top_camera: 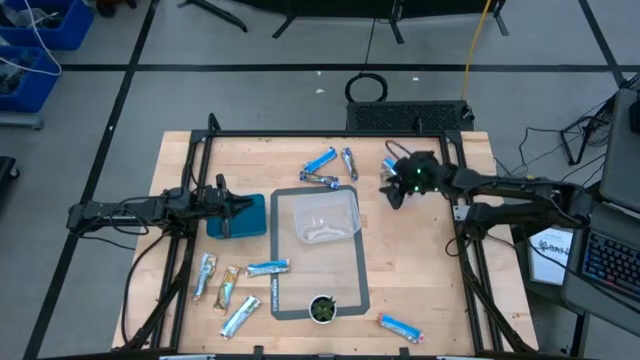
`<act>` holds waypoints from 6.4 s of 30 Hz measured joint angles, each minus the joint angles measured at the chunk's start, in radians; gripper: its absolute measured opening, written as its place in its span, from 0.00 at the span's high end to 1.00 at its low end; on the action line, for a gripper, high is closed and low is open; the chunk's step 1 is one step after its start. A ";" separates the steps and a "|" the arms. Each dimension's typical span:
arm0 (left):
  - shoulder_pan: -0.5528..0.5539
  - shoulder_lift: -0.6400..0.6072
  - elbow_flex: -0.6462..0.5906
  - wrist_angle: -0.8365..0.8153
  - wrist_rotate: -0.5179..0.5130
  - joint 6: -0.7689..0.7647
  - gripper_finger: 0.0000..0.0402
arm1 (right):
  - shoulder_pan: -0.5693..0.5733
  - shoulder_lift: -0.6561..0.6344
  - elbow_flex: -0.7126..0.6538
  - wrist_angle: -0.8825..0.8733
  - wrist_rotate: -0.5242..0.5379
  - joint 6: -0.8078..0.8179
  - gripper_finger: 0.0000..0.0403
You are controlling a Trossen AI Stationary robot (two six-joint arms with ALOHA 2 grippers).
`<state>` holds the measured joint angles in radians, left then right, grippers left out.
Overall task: Pick and place Granola Bars by type
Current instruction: Put the red granola bar into the right transparent bin
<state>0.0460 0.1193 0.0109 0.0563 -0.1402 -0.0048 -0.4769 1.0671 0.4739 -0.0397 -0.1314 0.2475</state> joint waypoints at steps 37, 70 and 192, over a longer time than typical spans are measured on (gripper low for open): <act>0.000 0.000 0.000 0.000 0.000 0.000 0.90 | 0.931 -0.313 -0.266 0.624 0.057 0.135 0.56; 0.000 0.000 0.000 0.000 0.000 0.000 0.90 | 1.447 0.618 0.332 0.543 0.494 0.363 0.98; 0.000 0.005 0.000 0.000 0.000 0.000 0.90 | 0.763 -0.476 -0.120 -0.383 -0.028 0.649 1.00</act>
<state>0.0463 0.1242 0.0105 0.0563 -0.1402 -0.0048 0.2864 0.5907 0.3542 -0.4225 -0.1593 0.8966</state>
